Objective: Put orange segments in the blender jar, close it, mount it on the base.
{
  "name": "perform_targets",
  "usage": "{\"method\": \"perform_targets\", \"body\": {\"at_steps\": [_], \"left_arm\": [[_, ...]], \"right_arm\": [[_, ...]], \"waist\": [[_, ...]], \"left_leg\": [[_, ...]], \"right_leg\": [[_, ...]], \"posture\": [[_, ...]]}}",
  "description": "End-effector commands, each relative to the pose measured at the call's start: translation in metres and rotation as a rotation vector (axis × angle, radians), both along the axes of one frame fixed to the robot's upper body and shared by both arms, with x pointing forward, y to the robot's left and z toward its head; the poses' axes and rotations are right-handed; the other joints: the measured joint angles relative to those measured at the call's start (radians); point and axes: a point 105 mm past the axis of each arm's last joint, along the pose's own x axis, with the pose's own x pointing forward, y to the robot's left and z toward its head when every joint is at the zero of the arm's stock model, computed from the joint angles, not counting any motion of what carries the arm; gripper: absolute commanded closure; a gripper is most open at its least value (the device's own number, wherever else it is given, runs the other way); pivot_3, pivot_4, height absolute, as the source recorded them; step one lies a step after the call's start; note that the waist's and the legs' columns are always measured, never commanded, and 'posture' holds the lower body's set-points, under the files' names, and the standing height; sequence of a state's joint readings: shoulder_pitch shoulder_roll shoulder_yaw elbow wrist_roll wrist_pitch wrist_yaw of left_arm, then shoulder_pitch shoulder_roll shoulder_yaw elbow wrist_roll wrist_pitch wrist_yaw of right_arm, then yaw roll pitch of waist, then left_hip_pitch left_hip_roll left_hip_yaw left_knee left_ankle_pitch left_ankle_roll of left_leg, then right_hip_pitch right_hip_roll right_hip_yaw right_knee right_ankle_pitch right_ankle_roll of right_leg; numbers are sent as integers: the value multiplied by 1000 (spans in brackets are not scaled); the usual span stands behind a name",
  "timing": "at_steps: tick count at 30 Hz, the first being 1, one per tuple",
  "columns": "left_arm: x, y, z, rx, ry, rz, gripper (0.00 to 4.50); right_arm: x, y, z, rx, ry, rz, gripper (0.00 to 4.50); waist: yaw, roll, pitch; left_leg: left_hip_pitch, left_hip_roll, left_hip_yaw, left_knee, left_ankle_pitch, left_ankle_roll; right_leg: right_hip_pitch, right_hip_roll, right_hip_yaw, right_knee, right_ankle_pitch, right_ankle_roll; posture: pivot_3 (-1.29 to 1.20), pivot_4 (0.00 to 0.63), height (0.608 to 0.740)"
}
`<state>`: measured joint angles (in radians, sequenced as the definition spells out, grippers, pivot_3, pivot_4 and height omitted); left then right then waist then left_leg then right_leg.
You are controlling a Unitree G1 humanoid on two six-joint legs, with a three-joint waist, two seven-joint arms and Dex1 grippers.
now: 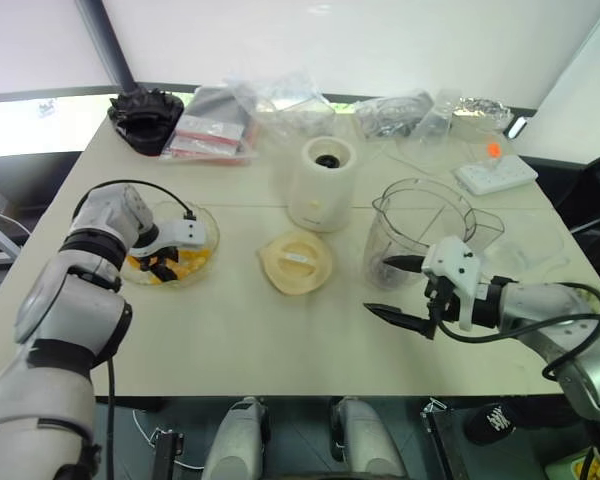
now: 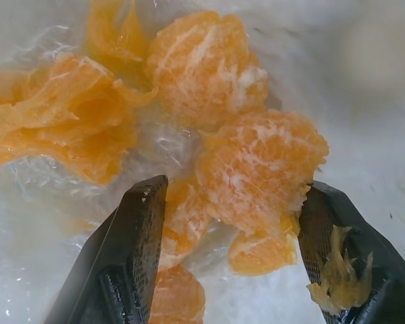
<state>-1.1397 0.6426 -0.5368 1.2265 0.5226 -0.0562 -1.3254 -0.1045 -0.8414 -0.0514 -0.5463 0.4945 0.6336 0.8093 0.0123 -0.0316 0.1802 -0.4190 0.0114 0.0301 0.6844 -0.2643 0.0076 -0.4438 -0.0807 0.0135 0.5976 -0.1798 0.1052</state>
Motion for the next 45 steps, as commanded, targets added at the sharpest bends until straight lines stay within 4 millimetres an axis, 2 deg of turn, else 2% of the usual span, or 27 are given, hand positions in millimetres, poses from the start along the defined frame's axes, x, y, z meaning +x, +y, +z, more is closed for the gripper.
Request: {"method": "perform_targets", "body": {"at_steps": [1,18,21,25,36,39,41,45], "left_arm": [[3,1,1,-8,-29,15,1604],[5,-12,2,-63,-31,6,1604],[6,-12,2,-55,-39,-4,2361],[6,-11,1,-48,-45,-2,4288],[9,-9,5,-71,-75,18,4288],[12,-10,19,-137,-100,47,4288],[15,-9,36,-224,-135,99,4288],[13,2,57,-361,-174,191,4288]], "right_arm": [[1,2,11,4,-56,9,0],[2,3,11,6,-60,7,0],[2,3,11,7,-61,6,0],[2,4,11,8,-62,6,0],[2,5,11,11,-63,8,0],[2,4,11,11,-64,7,0],[3,4,11,12,-65,7,0],[4,5,10,13,-65,8,0]], "waist": [[0,0,0],[1,0,0],[1,0,0],[0,0,0],[0,0,0],[0,0,0],[-1,0,0],[-3,0,0]], "left_leg": [[0,0,0,0,0,0],[0,0,0,0,0,0],[0,0,0,0,0,0],[0,0,0,0,0,0],[1,0,0,0,0,0],[1,0,0,0,0,0],[1,0,0,0,0,0],[1,0,0,0,0,0]], "right_leg": [[0,0,0,0,0,0],[0,0,0,0,0,0],[0,0,0,0,0,0],[0,0,0,0,0,0],[0,0,0,1,0,0],[0,0,0,1,0,0],[0,0,0,1,0,0],[0,0,0,1,0,0]], "posture": [[0,150,740],[0,150,740],[0,150,740],[0,150,740],[0,150,740],[0,150,740],[0,150,740],[0,150,740]]}}
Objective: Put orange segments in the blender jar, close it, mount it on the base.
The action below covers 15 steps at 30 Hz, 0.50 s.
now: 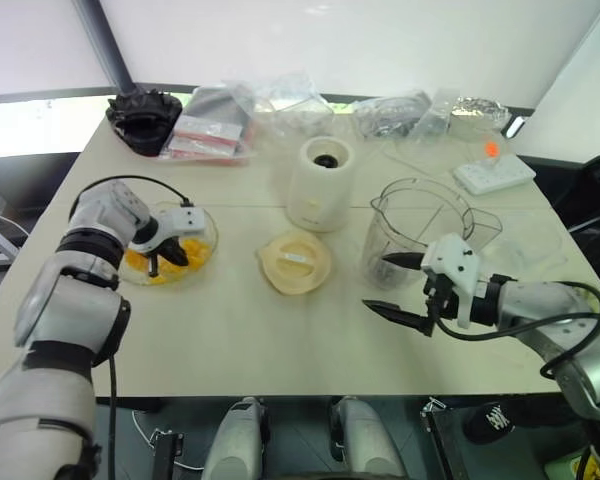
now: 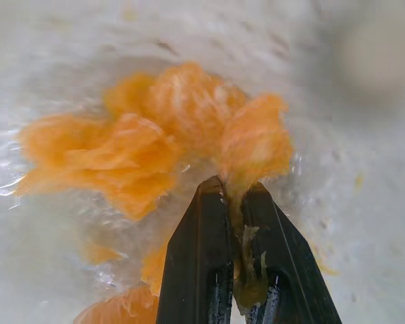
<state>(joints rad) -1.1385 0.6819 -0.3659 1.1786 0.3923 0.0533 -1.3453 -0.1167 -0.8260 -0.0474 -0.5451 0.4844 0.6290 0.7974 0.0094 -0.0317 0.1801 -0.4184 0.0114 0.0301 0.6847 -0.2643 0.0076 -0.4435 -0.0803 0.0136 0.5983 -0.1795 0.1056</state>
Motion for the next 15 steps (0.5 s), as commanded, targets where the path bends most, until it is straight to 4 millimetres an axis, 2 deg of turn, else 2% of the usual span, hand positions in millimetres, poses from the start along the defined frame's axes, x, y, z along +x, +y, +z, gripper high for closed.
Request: {"method": "perform_targets", "body": {"at_steps": [1,4,9,13,15], "left_arm": [[3,6,33,-140,-82,74,4288],[-1,9,40,-224,-101,125,4288],[-7,3,55,-380,-166,209,4288],[-20,4,41,-327,-151,183,4288],[-23,9,27,-204,-143,128,4288]], "right_arm": [[2,3,8,5,-45,16,0],[3,2,8,4,-45,18,0],[6,2,9,-2,-47,29,0],[9,3,10,0,-49,38,0],[11,4,10,-3,-48,49,0]], "waist": [[0,0,0],[0,0,0],[2,0,0],[0,0,0],[0,0,0]], "left_leg": [[0,0,0,0,0,0],[1,0,0,0,0,0],[1,1,0,0,0,0],[2,0,0,0,0,0],[3,0,0,0,0,0]], "right_leg": [[0,0,0,0,0,0],[0,0,0,1,0,0],[1,0,0,1,0,0],[1,0,0,2,0,0],[1,0,1,2,0,0]], "posture": [[0,150,740],[0,150,740],[0,150,740],[0,150,740],[0,150,740]]}}
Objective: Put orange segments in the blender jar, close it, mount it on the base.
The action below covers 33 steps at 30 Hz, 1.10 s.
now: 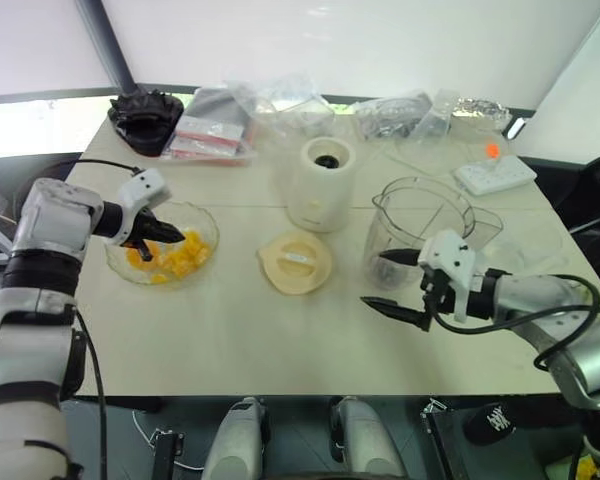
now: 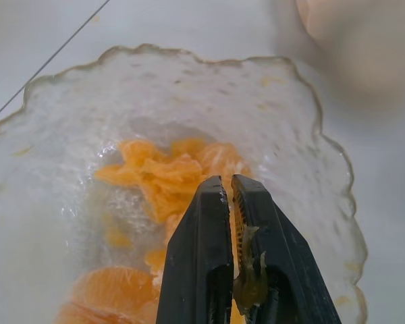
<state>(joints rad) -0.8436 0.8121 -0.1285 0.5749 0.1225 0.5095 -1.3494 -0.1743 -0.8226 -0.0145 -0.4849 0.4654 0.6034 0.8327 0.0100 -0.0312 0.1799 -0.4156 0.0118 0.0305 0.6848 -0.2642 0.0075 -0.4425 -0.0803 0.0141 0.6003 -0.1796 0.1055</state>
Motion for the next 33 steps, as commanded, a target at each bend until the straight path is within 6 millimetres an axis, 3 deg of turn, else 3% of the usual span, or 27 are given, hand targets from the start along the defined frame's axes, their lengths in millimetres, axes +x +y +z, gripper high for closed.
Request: {"method": "perform_targets", "body": {"at_steps": [1,6,10,20,23,26,33], "left_arm": [[-2,7,-8,186,-16,-86,4288],[14,1,-12,392,-16,-226,4288],[32,-11,-14,447,-24,-241,4288],[41,1,-22,682,-17,-291,4288],[43,0,-21,697,-30,-294,3405],[45,0,-21,697,-40,-284,1976],[46,5,-19,787,-56,-323,1976]], "right_arm": [[3,3,9,1,-43,24,0],[5,4,9,-1,-47,34,0],[3,5,8,4,-47,29,0],[-3,8,2,22,-42,9,0],[-3,8,1,25,-40,7,0],[-3,8,1,27,-41,5,0],[-4,10,0,32,-41,3,0]], "waist": [[0,0,0],[6,0,0],[6,0,0],[-4,-1,0],[1,-1,0],[4,-1,0],[3,-1,0]], "left_leg": [[0,0,0,0,0,0],[2,0,0,0,0,0],[1,-1,1,0,0,0],[1,0,1,0,0,1],[1,0,2,0,0,1],[0,0,1,0,0,1],[0,0,2,0,0,1]], "right_leg": [[0,0,0,0,0,0],[2,1,0,0,1,-1],[3,0,0,-3,1,-2],[0,2,0,-1,1,-1],[1,1,1,-1,1,-1],[1,1,0,-2,1,-1],[1,1,0,-2,1,-1]], "posture": [[0,150,740],[0,150,740],[0,150,740],[0,150,740],[0,150,740],[0,150,740],[0,150,740]]}}
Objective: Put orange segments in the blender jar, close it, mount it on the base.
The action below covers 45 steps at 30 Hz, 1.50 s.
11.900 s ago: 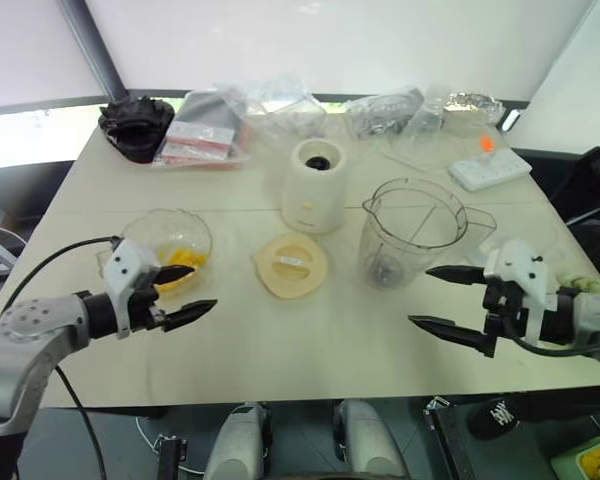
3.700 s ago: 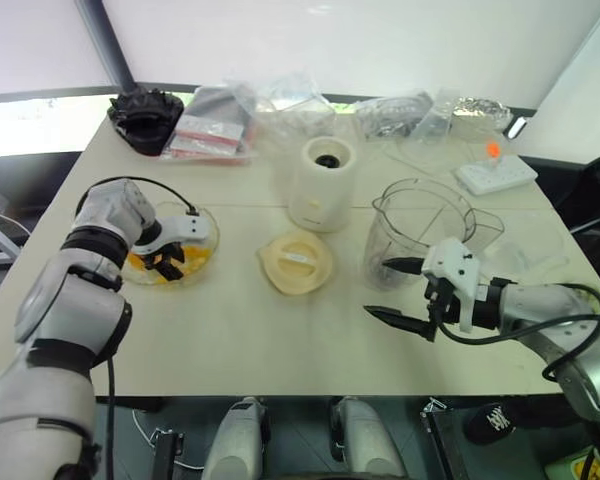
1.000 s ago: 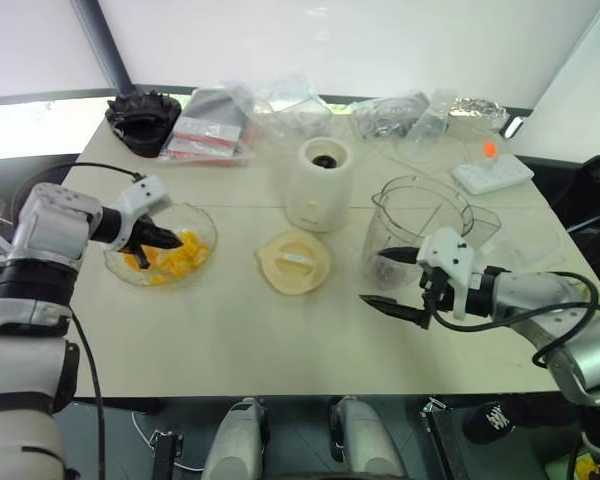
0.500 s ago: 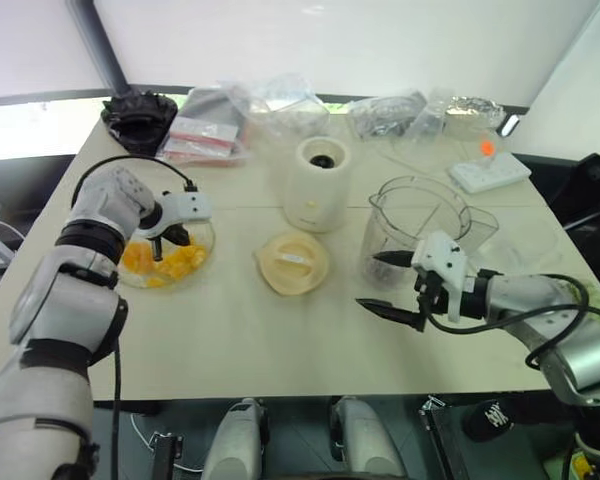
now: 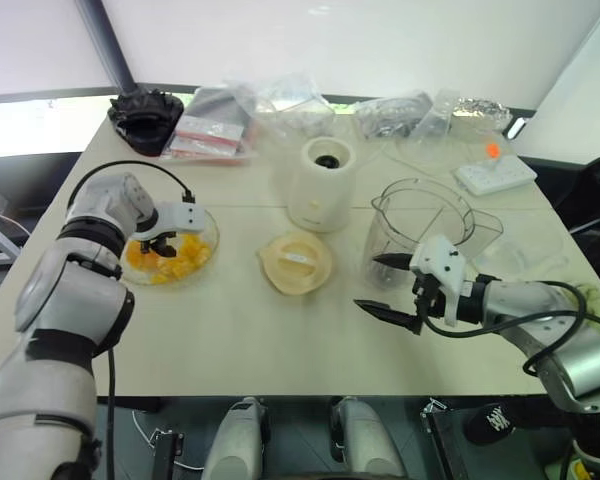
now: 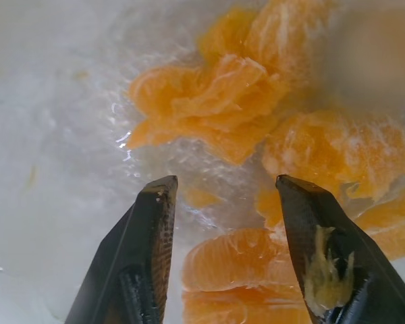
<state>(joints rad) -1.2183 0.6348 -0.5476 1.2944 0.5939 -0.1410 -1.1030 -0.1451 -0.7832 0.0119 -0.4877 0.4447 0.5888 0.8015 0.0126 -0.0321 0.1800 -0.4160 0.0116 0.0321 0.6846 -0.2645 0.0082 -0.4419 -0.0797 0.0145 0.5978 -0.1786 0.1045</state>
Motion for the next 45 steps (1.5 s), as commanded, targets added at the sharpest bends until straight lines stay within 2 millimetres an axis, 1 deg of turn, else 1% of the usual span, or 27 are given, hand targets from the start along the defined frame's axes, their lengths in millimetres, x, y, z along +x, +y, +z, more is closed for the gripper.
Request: {"method": "perform_targets", "body": {"at_steps": [1,4,6,9,12,15,20,24,26,28,30,33,37,41,45], "left_arm": [[6,5,14,83,-50,-39,1976],[7,5,18,96,-59,-47,1976],[11,-2,24,54,-80,-19,1976],[13,-2,33,5,-92,43,1976],[13,2,42,-25,-101,93,1976],[8,11,49,-29,-69,124,1976],[-1,21,54,30,-21,86,1976],[-8,32,50,139,24,21,1976],[-13,43,44,239,73,2,1976],[-15,46,40,292,101,-12,1976],[-13,44,37,324,106,-42,1976],[-12,38,33,329,111,-60,1976],[-8,28,26,341,106,-93,1976],[-4,29,23,380,74,-110,1976],[-6,34,19,408,82,-120,1976]], "right_arm": [[-2,4,11,11,-54,17,0],[-2,6,11,12,-56,19,0],[1,6,11,12,-59,18,0],[2,7,11,13,-64,18,0],[3,8,11,16,-69,18,0],[5,12,9,33,-74,18,0],[8,21,4,57,-80,22,0],[10,24,3,75,-88,19,0],[10,26,1,84,-90,14,0],[9,27,0,90,-90,10,0],[8,29,-1,96,-88,9,0],[8,31,-1,98,-89,8,0],[7,28,-1,102,-90,-9,0],[3,28,-2,102,-85,-13,0],[1,27,-3,100,-81,-18,0]], "waist": [[0,0,0],[-1,0,0],[0,0,0],[0,0,0],[-1,0,0],[-5,0,0],[-6,0,0],[-1,0,0],[0,0,0],[0,0,0],[0,0,0],[0,0,0],[-1,0,0],[-3,-1,0],[-3,-1,0]], "left_leg": [[0,0,0,0,0,0],[0,0,0,0,0,0],[0,0,0,0,0,0],[0,0,0,0,0,0],[0,0,0,0,0,0],[0,0,0,0,0,0],[0,0,0,0,0,0],[0,0,0,0,0,0],[0,0,0,0,0,0],[0,0,0,0,0,0],[0,0,0,0,0,0],[0,0,0,0,0,0],[0,0,0,0,0,0],[0,0,0,0,0,0],[0,0,0,0,0,0]], "right_leg": [[0,0,0,0,0,0],[0,0,0,0,0,0],[0,0,0,0,0,0],[0,0,0,0,0,0],[0,0,0,0,0,0],[0,0,0,0,0,0],[0,1,0,1,0,0],[0,1,0,0,0,0],[0,0,0,0,0,0],[0,0,0,0,0,0],[0,0,0,0,0,0],[0,0,0,0,0,0],[0,0,0,0,0,0],[0,0,0,1,0,0],[0,0,0,1,0,0]], "posture": [[0,150,740],[0,150,740],[0,150,740],[0,150,740],[0,150,740],[0,150,740],[0,150,740],[0,150,740],[0,150,740],[0,150,740],[0,150,740],[0,150,740],[0,150,740],[0,150,740],[0,150,740]]}}
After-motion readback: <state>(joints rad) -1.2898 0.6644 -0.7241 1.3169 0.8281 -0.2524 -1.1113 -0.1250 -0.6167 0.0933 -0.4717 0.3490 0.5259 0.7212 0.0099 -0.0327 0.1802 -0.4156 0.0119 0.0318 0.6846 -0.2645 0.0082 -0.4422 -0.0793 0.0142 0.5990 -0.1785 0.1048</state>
